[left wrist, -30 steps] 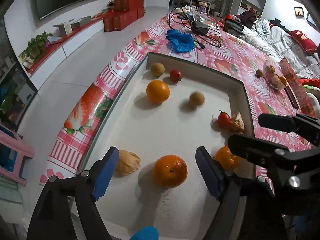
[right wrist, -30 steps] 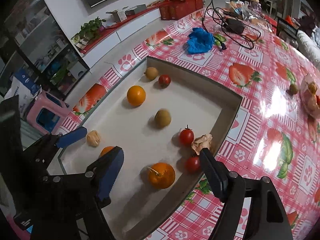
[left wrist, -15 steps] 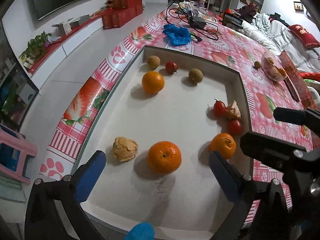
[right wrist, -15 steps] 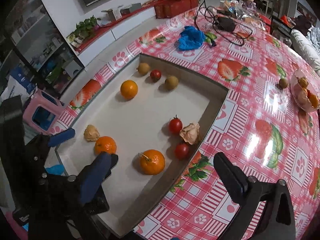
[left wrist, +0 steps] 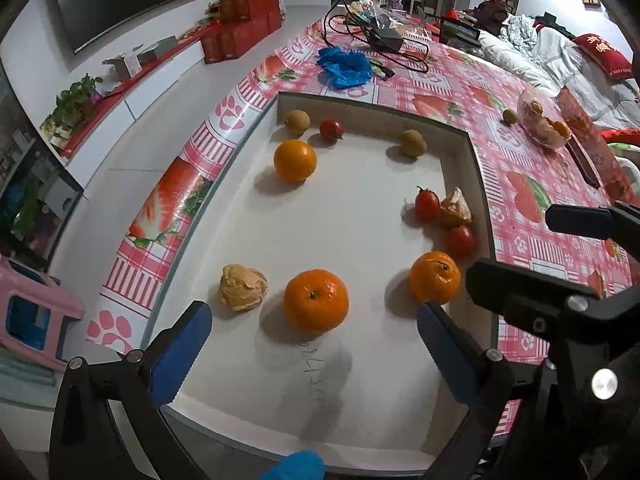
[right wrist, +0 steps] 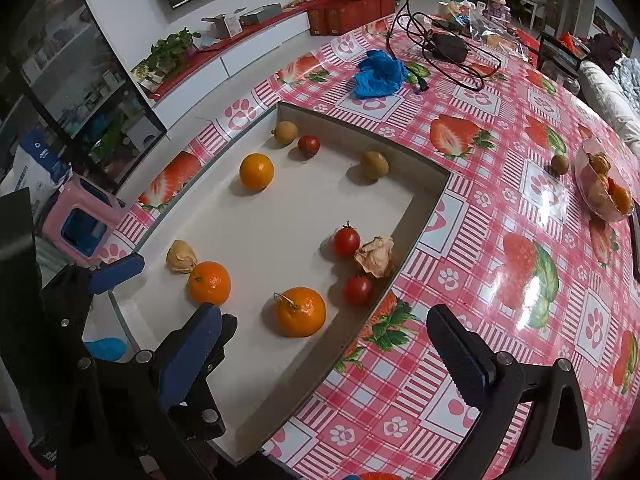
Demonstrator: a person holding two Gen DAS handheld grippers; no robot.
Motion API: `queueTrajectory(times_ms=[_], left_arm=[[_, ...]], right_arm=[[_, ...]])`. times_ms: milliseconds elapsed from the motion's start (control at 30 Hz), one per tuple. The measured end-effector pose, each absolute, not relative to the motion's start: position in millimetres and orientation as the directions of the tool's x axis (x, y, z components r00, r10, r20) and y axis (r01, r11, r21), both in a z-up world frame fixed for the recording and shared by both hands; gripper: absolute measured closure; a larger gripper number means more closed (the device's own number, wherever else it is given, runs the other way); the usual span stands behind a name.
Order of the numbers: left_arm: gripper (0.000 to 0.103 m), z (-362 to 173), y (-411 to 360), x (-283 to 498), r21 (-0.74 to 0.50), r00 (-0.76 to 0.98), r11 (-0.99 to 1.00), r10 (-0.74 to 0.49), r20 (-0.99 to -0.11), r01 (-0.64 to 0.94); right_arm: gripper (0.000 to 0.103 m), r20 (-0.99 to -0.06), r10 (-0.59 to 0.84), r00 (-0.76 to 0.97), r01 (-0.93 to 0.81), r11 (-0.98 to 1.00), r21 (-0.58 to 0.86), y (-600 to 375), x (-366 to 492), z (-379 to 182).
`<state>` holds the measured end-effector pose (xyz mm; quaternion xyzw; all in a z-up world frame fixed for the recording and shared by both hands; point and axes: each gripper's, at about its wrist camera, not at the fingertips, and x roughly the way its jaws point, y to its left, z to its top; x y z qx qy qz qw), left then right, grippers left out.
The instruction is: Organize fruits
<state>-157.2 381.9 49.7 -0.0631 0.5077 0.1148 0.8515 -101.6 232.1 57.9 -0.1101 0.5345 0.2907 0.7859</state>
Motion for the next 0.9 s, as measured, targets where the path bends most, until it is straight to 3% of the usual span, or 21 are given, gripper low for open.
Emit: queueTrajectory(times_ms=[533, 900], left_arm=[[0.0, 17, 369, -162, 0.037, 0.4, 0.961, 0.149, -0.904, -0.273], [0.0, 19, 351, -149, 0.006, 0.495, 0.953, 0.162, -0.854, -0.302]], right_arm=[[0.0, -0.888, 0.345, 0.304, -0.473, 0.864, 0.174, 170, -104, 34], [0.0, -0.865, 0.162, 0.476, -0.134, 0.985, 0.111, 19, -107, -5]])
